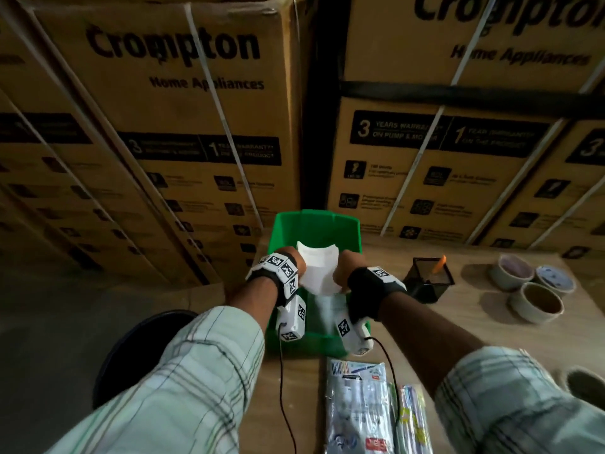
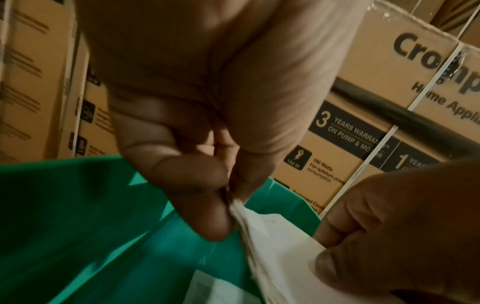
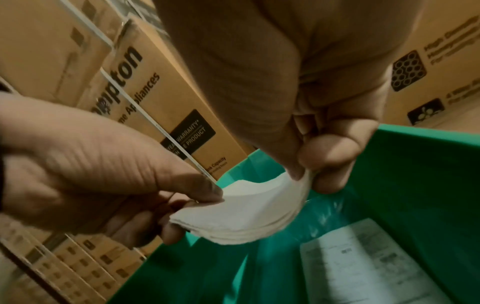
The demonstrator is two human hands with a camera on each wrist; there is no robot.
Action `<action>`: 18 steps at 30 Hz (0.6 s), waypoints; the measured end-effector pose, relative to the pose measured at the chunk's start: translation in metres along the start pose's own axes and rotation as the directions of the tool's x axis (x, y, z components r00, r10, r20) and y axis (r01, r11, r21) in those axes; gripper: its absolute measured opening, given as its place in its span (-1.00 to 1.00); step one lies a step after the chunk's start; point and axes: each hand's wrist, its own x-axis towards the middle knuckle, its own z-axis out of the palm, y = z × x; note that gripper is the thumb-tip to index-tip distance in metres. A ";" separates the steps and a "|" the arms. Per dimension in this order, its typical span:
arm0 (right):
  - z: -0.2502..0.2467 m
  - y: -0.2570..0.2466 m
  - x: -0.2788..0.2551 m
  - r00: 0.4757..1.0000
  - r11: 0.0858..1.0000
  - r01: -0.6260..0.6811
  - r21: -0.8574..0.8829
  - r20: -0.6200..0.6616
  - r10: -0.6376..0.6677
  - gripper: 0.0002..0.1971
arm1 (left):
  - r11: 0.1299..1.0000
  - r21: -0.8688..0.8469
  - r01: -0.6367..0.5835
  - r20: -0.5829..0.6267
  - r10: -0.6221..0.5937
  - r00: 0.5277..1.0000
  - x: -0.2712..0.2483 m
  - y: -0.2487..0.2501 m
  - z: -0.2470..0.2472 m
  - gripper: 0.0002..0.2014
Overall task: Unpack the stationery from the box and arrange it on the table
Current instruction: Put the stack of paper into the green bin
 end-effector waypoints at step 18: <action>0.029 -0.006 0.033 0.985 0.984 -0.156 -0.091 0.066 0.162 -0.69 | 0.861 0.365 -0.353 0.319 0.240 0.917 0.034 -0.008 0.023 -0.77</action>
